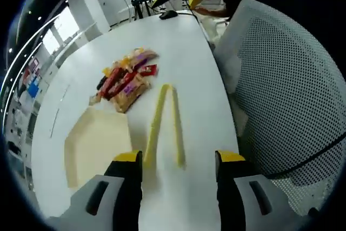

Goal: Place the target food into the container with the food tongs after gripping and lifting it, then release it inside without dropping or visibly crushing the food.

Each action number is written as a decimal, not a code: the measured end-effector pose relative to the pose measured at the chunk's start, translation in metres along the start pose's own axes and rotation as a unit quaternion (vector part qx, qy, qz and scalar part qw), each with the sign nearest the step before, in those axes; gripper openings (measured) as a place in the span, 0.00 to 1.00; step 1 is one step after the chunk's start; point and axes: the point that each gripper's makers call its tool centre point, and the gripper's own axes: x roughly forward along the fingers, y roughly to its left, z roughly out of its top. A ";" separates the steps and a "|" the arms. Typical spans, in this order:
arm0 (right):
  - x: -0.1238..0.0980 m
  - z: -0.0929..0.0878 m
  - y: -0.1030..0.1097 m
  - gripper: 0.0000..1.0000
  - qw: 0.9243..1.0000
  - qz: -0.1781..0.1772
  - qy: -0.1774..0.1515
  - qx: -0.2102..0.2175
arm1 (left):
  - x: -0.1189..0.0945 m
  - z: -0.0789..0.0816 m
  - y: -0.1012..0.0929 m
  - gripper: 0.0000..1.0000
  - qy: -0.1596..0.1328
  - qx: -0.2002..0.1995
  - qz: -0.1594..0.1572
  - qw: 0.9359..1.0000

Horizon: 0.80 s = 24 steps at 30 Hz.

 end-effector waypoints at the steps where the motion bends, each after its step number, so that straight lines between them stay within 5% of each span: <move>1: 0.000 -0.001 0.000 0.99 1.000 0.001 0.001 0.000 | 0.002 0.001 0.001 0.51 -0.001 0.000 0.000 1.000; 11: 0.002 0.001 -0.001 0.99 1.000 0.005 0.002 -0.001 | 0.017 0.003 0.003 0.45 0.027 -0.017 -0.016 0.999; 24: 0.003 0.001 -0.002 0.99 1.000 0.011 0.006 -0.002 | 0.026 0.001 0.015 0.30 0.052 -0.052 0.006 0.997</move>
